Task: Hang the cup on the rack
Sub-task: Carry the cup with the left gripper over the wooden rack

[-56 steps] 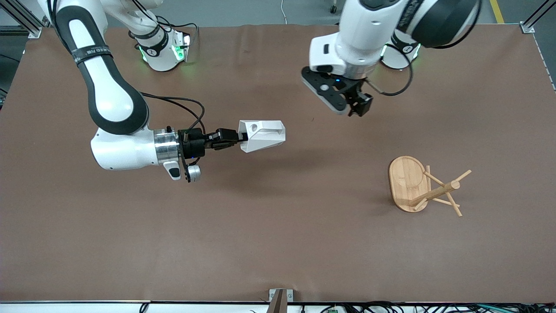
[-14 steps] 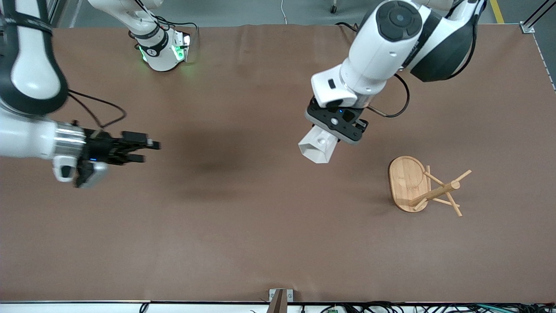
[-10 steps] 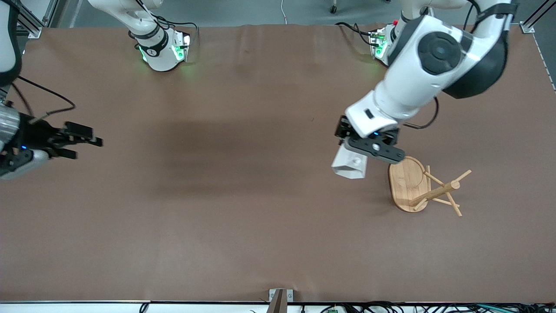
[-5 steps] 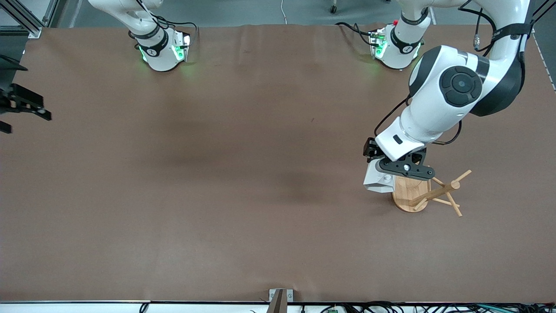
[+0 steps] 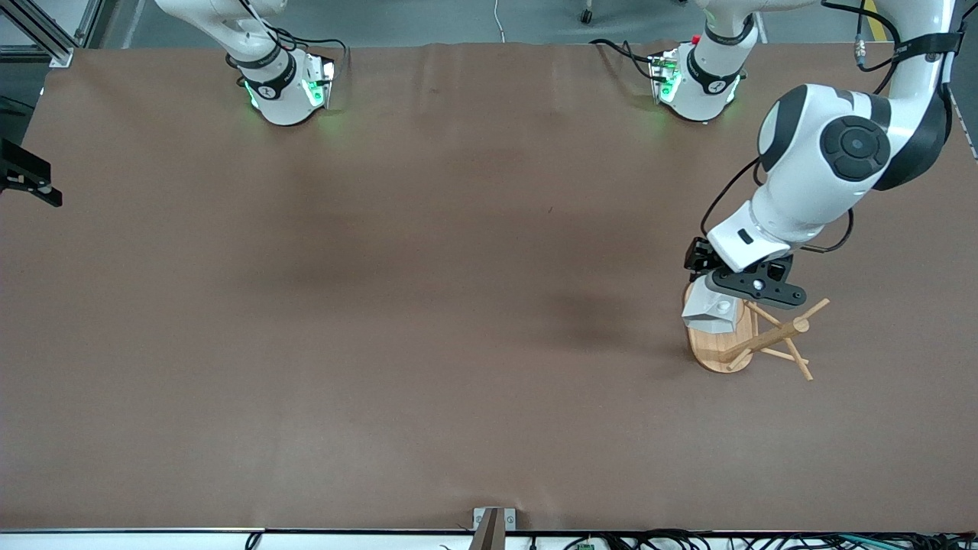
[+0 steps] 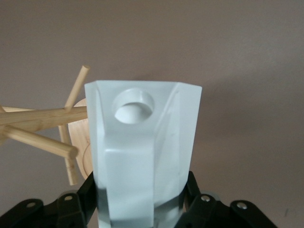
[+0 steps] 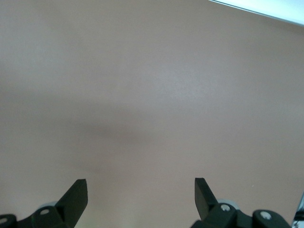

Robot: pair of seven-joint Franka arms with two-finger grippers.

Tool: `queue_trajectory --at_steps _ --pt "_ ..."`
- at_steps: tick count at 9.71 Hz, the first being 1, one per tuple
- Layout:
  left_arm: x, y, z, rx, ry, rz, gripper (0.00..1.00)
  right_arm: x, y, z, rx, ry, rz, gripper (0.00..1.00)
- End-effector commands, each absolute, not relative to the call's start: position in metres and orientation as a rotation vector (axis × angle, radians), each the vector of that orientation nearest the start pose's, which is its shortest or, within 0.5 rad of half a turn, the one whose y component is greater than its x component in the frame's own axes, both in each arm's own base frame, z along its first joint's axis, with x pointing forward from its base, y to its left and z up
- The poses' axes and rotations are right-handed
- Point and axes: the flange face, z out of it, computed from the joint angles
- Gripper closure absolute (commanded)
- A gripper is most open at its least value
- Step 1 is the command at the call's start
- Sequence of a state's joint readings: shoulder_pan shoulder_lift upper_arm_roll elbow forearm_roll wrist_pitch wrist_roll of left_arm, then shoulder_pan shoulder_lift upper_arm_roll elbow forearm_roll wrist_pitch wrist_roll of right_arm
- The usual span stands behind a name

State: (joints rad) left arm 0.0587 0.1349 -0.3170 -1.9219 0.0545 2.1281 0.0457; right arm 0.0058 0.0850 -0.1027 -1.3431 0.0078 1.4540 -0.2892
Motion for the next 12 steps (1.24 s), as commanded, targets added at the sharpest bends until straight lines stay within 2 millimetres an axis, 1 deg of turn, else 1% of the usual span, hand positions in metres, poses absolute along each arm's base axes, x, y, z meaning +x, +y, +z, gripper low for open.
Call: queue_trajectory --at_steps 1,2,3,5,7,9,11,12 --pt "0.576 -0.136 0.414 -3.098 0.573 -0.096 0.69 0.548 -0.033 0.688 -3.153 -0.098 -0.052 0.00" --pt "0.577 -0.135 0.411 -3.105 0.580 -0.101 0.69 0.541 -0.033 0.682 -3.152 -0.071 -0.033 0.01" --pt "0.579 -0.136 0.405 -3.104 0.612 -0.094 0.69 0.534 -0.031 0.682 -3.151 -0.018 -0.031 0.01" --pt "0.583 -0.135 0.395 -3.104 0.648 -0.087 0.69 0.531 -0.031 0.681 -3.150 0.069 -0.016 0.01" --pt "0.593 -0.117 0.385 -3.099 0.704 -0.073 0.69 0.533 -0.029 0.671 -3.149 0.065 0.008 0.01" --pt "0.596 -0.111 0.387 -3.089 0.744 -0.084 0.68 0.534 -0.032 0.663 -3.147 0.071 0.012 0.01" --pt "0.597 -0.109 0.390 -3.085 0.758 -0.092 0.69 0.534 -0.031 0.663 -3.148 0.064 0.005 0.01" --pt "0.598 -0.101 0.390 -3.089 0.739 -0.092 0.69 0.535 -0.027 0.663 -3.149 0.050 0.005 0.01"
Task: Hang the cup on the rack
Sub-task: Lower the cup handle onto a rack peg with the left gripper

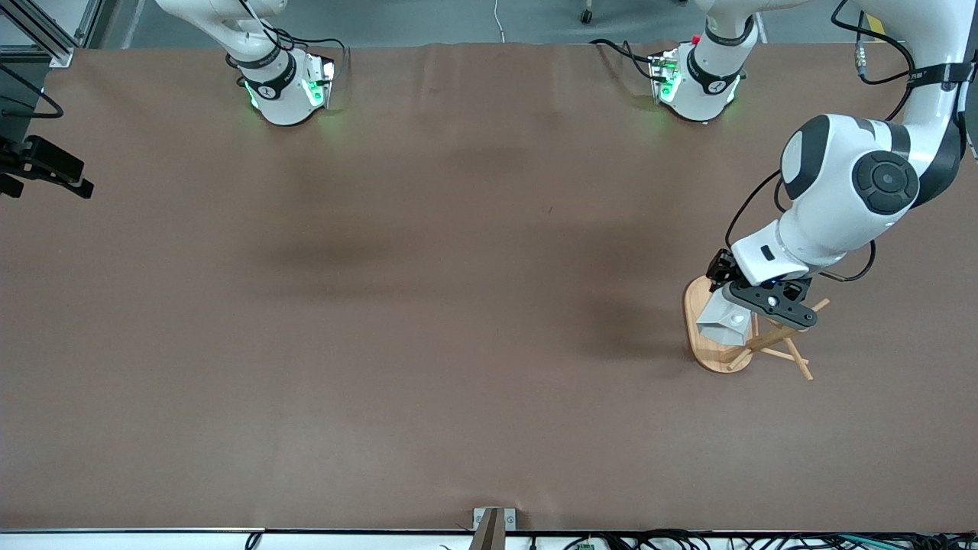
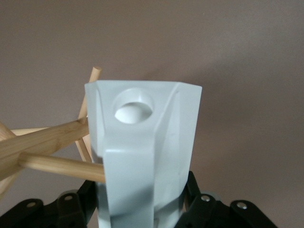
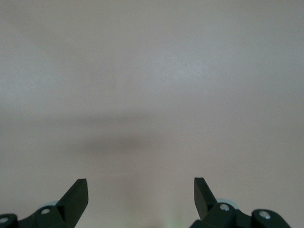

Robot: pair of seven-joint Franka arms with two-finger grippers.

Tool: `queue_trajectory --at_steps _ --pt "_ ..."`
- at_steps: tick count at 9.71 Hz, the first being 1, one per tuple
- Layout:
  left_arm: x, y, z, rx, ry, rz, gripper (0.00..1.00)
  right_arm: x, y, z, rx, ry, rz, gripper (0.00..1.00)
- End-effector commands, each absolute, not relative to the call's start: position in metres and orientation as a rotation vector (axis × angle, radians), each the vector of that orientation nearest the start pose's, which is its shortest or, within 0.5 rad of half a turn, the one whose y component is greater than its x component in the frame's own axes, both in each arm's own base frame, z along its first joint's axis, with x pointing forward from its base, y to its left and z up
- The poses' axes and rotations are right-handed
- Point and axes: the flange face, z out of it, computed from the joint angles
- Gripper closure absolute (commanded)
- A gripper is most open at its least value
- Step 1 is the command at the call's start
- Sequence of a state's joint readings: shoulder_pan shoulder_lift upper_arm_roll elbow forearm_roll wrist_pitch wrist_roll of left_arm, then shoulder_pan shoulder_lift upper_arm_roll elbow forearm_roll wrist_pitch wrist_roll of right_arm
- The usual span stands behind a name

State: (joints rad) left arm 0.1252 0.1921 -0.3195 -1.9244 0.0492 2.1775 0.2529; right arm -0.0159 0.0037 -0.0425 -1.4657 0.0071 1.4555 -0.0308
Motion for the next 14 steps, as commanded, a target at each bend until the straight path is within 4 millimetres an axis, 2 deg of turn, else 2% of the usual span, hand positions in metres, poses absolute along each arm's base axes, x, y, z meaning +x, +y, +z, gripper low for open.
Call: queue_trajectory --at_steps 1,2,9,11,14 --pt "0.599 -0.096 0.389 -3.084 0.763 -0.091 0.68 0.534 -0.028 0.663 -3.149 0.045 0.012 0.01" --pt "0.603 -0.089 0.389 -3.090 0.770 -0.096 0.68 0.533 -0.028 0.663 -3.149 0.043 0.020 0.01" --pt "0.630 -0.081 0.375 -3.124 0.806 -0.109 0.64 0.534 -0.024 0.665 -3.147 0.025 0.010 0.01" --pt "0.632 -0.082 0.378 -3.125 0.804 -0.119 0.00 0.537 -0.025 0.665 -3.147 0.027 -0.012 0.01" --pt "0.630 -0.088 0.394 -3.127 0.761 -0.145 0.00 0.539 -0.028 0.665 -3.150 0.035 -0.026 0.00"
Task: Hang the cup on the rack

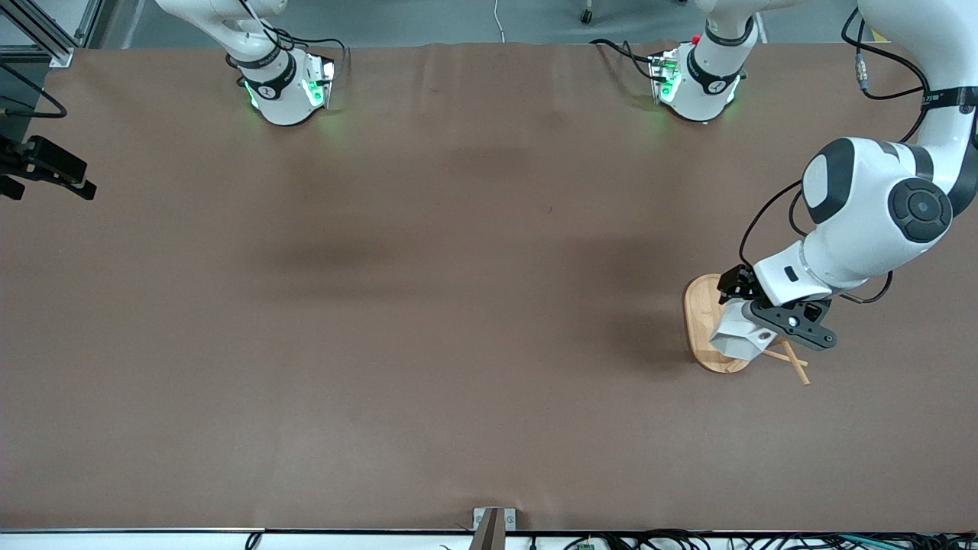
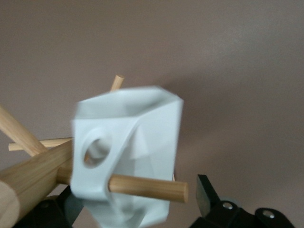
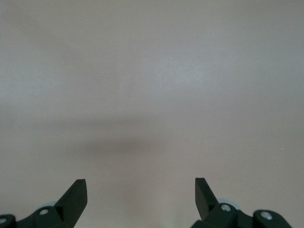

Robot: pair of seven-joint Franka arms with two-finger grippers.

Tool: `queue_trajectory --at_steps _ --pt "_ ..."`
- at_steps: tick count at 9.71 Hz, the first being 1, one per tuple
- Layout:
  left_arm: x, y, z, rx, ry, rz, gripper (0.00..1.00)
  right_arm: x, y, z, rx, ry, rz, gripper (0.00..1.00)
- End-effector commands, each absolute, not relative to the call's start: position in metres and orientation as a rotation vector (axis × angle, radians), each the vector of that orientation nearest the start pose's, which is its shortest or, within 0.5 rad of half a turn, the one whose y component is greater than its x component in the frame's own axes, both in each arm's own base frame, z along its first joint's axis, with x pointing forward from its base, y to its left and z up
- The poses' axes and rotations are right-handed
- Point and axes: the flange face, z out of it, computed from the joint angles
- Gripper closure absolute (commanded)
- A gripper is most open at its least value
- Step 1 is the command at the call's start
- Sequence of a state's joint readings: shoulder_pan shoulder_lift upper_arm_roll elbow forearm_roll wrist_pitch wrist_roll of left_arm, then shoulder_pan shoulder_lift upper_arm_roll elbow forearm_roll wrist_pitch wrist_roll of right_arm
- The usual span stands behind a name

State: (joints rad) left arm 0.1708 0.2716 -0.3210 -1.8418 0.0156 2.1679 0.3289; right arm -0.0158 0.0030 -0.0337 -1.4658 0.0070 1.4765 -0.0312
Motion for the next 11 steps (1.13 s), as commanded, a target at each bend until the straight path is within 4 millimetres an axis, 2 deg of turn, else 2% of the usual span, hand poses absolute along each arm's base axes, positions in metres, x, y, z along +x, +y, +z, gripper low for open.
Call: queue_trajectory --at_steps 1,2,6,8,10,11 --pt "0.627 -0.090 0.408 -3.132 0.707 -0.169 0.00 0.539 -0.027 0.665 -3.152 0.033 -0.033 0.00" --pt "0.622 -0.092 0.422 -3.136 0.661 -0.159 0.00 0.539 -0.028 0.665 -3.152 0.035 -0.033 0.00" --pt "0.600 -0.104 0.518 -3.153 0.412 -0.076 0.00 0.539 -0.027 0.666 -3.152 0.033 -0.031 0.00" --pt "0.591 -0.102 0.568 -3.139 0.380 -0.072 0.00 0.539 -0.027 0.666 -3.154 0.036 -0.033 0.00" --pt "0.587 -0.090 0.612 -3.140 0.355 -0.088 0.00 0.539 -0.026 0.667 -3.154 0.031 -0.036 0.00" --pt "0.584 -0.086 0.627 -3.145 0.349 -0.076 0.00 0.539 -0.025 0.667 -3.154 0.028 -0.036 0.00"
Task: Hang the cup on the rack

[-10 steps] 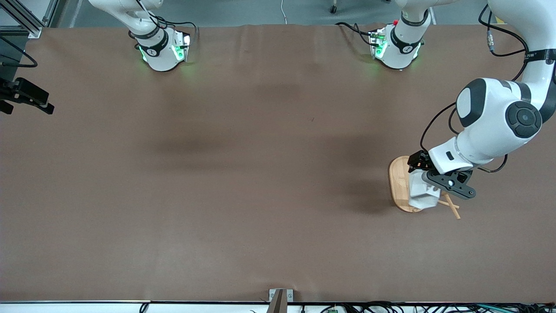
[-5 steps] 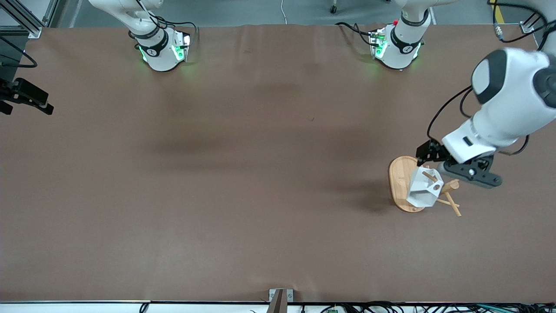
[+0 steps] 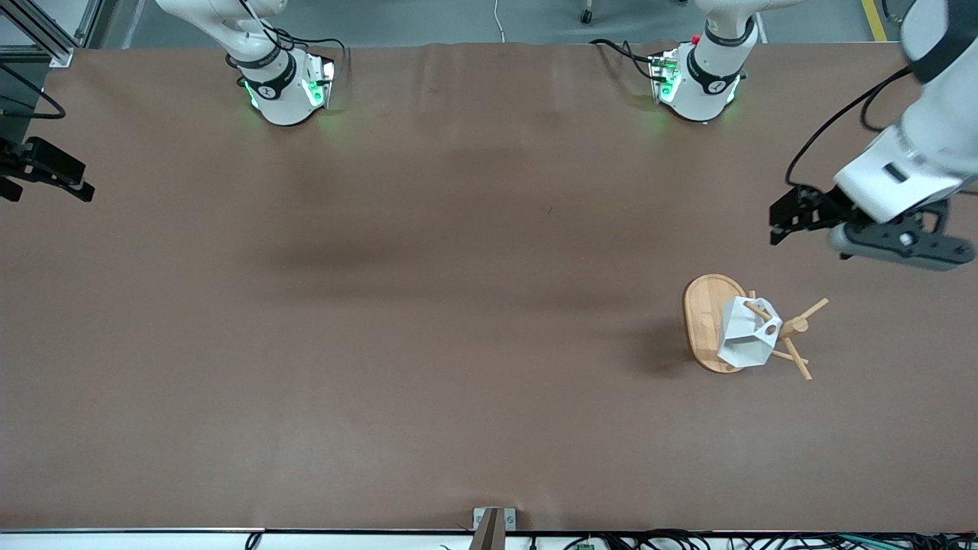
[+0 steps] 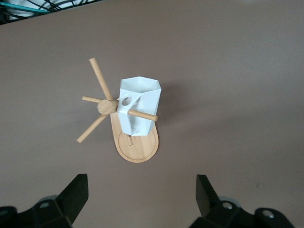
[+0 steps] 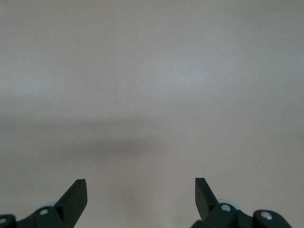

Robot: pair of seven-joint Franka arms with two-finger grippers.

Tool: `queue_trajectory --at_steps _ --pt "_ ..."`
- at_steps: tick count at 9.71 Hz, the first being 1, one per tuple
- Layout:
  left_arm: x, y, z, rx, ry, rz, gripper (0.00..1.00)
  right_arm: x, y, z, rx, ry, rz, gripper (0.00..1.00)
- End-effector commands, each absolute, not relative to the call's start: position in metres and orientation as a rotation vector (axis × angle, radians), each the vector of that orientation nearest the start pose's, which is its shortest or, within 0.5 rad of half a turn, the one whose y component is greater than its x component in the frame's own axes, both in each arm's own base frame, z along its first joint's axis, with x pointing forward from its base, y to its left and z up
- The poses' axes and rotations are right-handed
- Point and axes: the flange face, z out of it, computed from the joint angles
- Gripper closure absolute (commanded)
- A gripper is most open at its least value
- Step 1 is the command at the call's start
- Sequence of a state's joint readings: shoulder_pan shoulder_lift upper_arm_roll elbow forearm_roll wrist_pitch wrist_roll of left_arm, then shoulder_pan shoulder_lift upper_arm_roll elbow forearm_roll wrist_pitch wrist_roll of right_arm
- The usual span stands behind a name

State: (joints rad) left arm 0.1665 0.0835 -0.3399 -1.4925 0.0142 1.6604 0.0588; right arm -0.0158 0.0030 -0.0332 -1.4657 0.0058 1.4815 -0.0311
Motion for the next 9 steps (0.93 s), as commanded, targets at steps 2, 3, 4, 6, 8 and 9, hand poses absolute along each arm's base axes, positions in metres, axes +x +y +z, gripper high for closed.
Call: queue_trajectory --at_steps 2,3,4,6,8,9 --pt "0.580 -0.061 0.639 -3.180 0.304 -0.087 0.00 0.540 -0.025 0.666 -3.154 0.028 -0.038 0.00" --pt "0.564 -0.063 0.650 -3.175 0.263 -0.071 0.00 0.539 -0.025 0.667 -3.154 0.031 -0.040 0.00" --pt "0.551 -0.067 0.653 -3.160 0.238 -0.055 0.00 0.540 -0.025 0.666 -3.154 0.031 -0.038 0.00" --pt "0.525 -0.067 0.649 -3.078 0.239 -0.052 0.00 0.540 -0.025 0.666 -3.154 0.031 -0.038 0.00" --pt "0.505 -0.063 0.634 -3.062 0.230 -0.123 0.00 0.540 -0.026 0.667 -3.154 0.033 -0.040 0.00" --pt "0.502 -0.064 0.629 -3.071 0.227 -0.107 0.00 0.540 -0.026 0.667 -3.154 0.033 -0.040 0.00"
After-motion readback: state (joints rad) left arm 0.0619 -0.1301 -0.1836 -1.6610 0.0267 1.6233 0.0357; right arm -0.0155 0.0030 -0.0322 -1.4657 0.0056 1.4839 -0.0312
